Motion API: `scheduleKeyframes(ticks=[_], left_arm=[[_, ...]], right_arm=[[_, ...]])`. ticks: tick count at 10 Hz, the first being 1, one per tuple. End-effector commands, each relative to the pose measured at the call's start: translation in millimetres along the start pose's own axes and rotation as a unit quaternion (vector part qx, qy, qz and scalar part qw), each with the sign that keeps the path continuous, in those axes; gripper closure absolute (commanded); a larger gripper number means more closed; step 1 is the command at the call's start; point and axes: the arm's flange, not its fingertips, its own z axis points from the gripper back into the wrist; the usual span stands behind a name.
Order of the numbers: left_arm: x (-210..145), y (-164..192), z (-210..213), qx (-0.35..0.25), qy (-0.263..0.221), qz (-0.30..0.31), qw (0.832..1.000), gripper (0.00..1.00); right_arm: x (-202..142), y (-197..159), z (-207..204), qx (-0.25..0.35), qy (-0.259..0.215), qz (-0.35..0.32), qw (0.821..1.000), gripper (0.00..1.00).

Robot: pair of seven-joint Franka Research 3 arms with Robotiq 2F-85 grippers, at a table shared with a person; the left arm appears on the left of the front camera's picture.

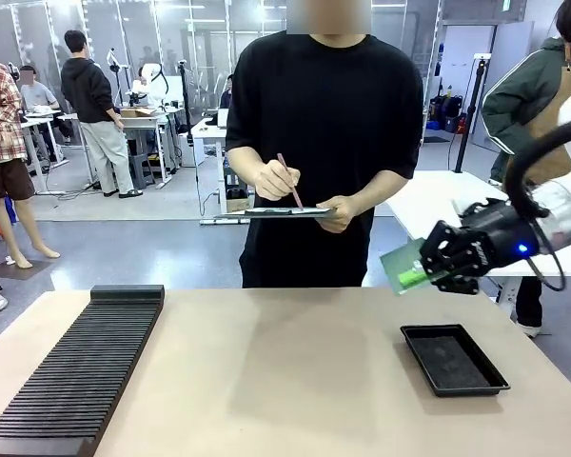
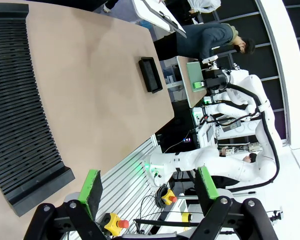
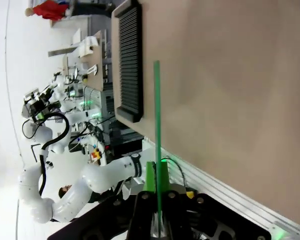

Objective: Inspect the PCB.
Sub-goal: Place the Blank PCB in the ESD tray.

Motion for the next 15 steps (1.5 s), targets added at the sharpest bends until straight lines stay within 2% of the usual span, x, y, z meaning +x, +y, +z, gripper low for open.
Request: scheduleKeyframes(ticks=[1, 2, 4, 8, 10, 15], left_arm=[[2.1, -2.8, 1.9, 0.005, 0.005, 0.001, 1.0, 0.05], [2.1, -2.8, 1.9, 0.005, 0.005, 0.001, 1.0, 0.05], [2.1, -2.8, 1.9, 0.005, 0.005, 0.001, 1.0, 0.05], [2.1, -2.8, 1.9, 0.005, 0.005, 0.001, 1.0, 0.05], [2.1, -2.8, 1.9, 0.005, 0.005, 0.001, 1.0, 0.05], [2.1, -2.8, 1.9, 0.005, 0.005, 0.001, 1.0, 0.05]], right_arm=[[-1.3, -34.0, 13.5, -0.026, -0.009, -0.002, 1.0, 0.97], [-0.3, -50.4, 17.8, -0.035, 0.005, 0.003, 0.999, 0.97], [12.4, -78.0, 15.7, -0.054, 0.003, 0.02, 0.998, 0.97], [48.7, -135.0, -5.9, -0.135, -0.017, 0.021, 0.99, 0.97], [59.2, -150.2, -13.9, -0.161, -0.022, 0.018, 0.987, 0.97], [71.5, -175.3, -37.8, -0.179, -0.008, 0.01, 0.984, 0.97]])
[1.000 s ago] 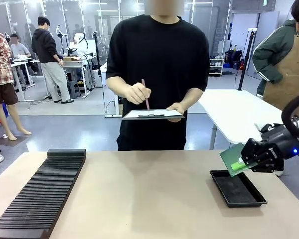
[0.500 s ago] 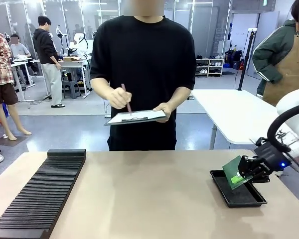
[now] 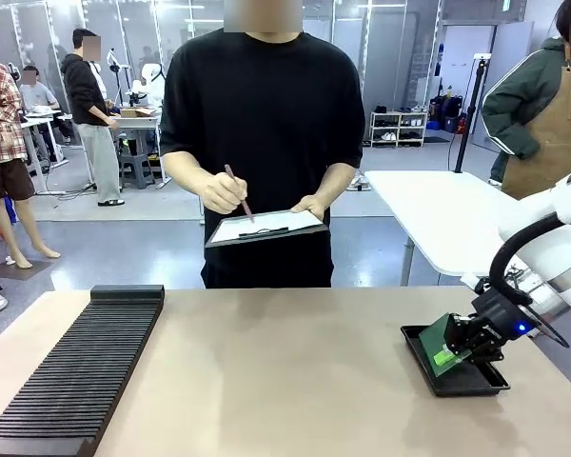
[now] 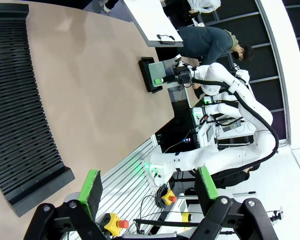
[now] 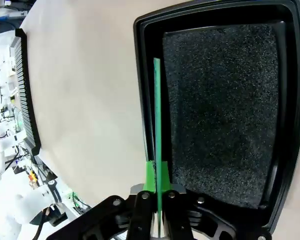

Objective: Inspect the PCB.
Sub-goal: Place the Blank PCB in the ESD tray.

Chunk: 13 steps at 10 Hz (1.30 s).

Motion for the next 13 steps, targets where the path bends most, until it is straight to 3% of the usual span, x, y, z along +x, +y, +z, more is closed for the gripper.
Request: scheduleKeyframes(ticks=[1, 4, 9, 10, 12, 13], left_arm=[[2.1, -2.8, 2.0, 0.005, 0.005, 0.001, 1.0, 0.05], [2.1, -2.8, 2.0, 0.005, 0.005, 0.001, 1.0, 0.05], [2.1, -2.8, 2.0, 0.005, 0.005, 0.001, 1.0, 0.05], [2.1, -2.8, 2.0, 0.005, 0.005, 0.001, 1.0, 0.05], [2.1, -2.8, 2.0, 0.005, 0.005, 0.001, 1.0, 0.05], [2.1, -2.8, 2.0, 0.005, 0.005, 0.001, 1.0, 0.05]], right_arm=[[8.4, -1.7, -2.9, -0.019, -0.007, 0.011, 1.0, 0.97], [11.9, -0.3, -7.2, -0.027, -0.002, 0.007, 1.0, 0.97], [4.7, 8.2, -5.8, -0.085, -0.028, 0.008, 0.996, 0.12], [-1.0, 13.0, -4.5, -0.117, -0.044, 0.01, 0.992, 0.0], [-11.9, 29.9, 8.0, -0.155, -0.069, 0.011, 0.985, 0.0], [-14.2, 35.3, 14.2, -0.169, -0.076, 0.005, 0.983, 0.11]])
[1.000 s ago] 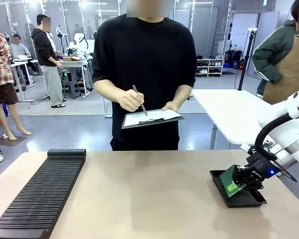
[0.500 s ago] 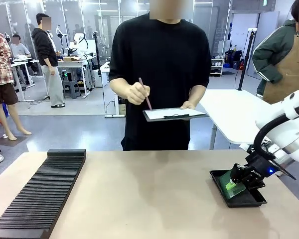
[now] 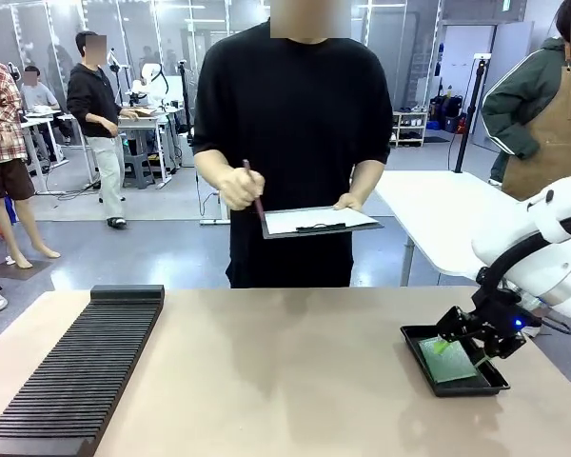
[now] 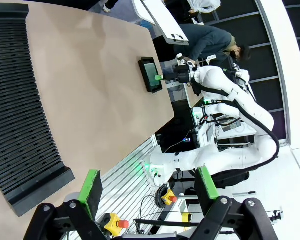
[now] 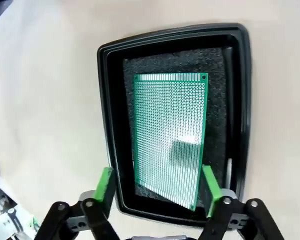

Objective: Inspect the PCB.
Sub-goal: Place the Blank PCB in the ESD tray.

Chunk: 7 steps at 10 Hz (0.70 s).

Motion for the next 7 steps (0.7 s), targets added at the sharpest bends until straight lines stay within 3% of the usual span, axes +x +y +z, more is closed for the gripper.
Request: scheduleKeyframes(ticks=[1, 7], left_arm=[[2.1, -2.8, 2.0, 0.005, 0.005, 0.001, 1.0, 0.05], [2.1, -2.8, 2.0, 0.005, 0.005, 0.001, 1.0, 0.05]], right_arm=[[-10.1, 16.1, 17.3, -0.039, -0.008, -0.023, 0.999, 0.01], [-5.7, 9.9, 17.6, -0.026, -0.011, -0.012, 1.0, 0.0]])
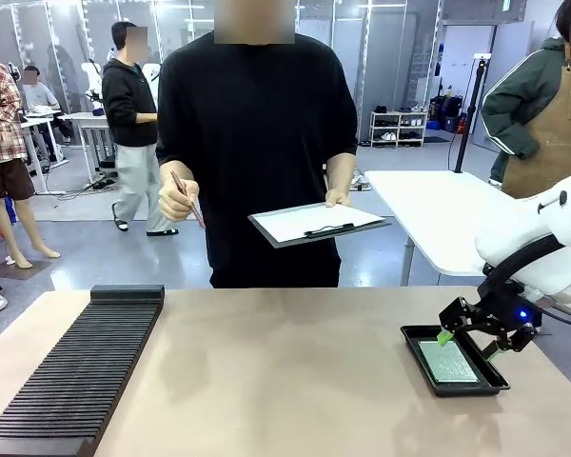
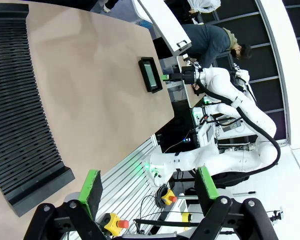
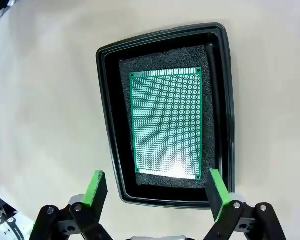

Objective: Inspect the PCB.
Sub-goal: Place the Blank PCB in the ESD tray.

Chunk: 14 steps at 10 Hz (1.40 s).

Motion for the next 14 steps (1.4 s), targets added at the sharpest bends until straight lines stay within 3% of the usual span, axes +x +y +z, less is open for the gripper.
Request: scheduleKeyframes(ticks=[1, 10, 14], left_arm=[[2.1, -2.8, 2.0, 0.005, 0.005, 0.001, 1.0, 0.05], [2.1, -2.8, 2.0, 0.005, 0.005, 0.001, 1.0, 0.05], [2.1, -2.8, 2.0, 0.005, 0.005, 0.001, 1.0, 0.05]], right_arm=[[0.8, -1.2, -3.5, 0.003, -0.001, 0.008, 1.0, 0.0], [-0.1, 0.0, -0.7, 0.0, 0.001, 0.0, 1.0, 0.02], [-21.9, 26.3, 129.6, 0.132, 0.019, 0.01, 0.991, 0.0]])
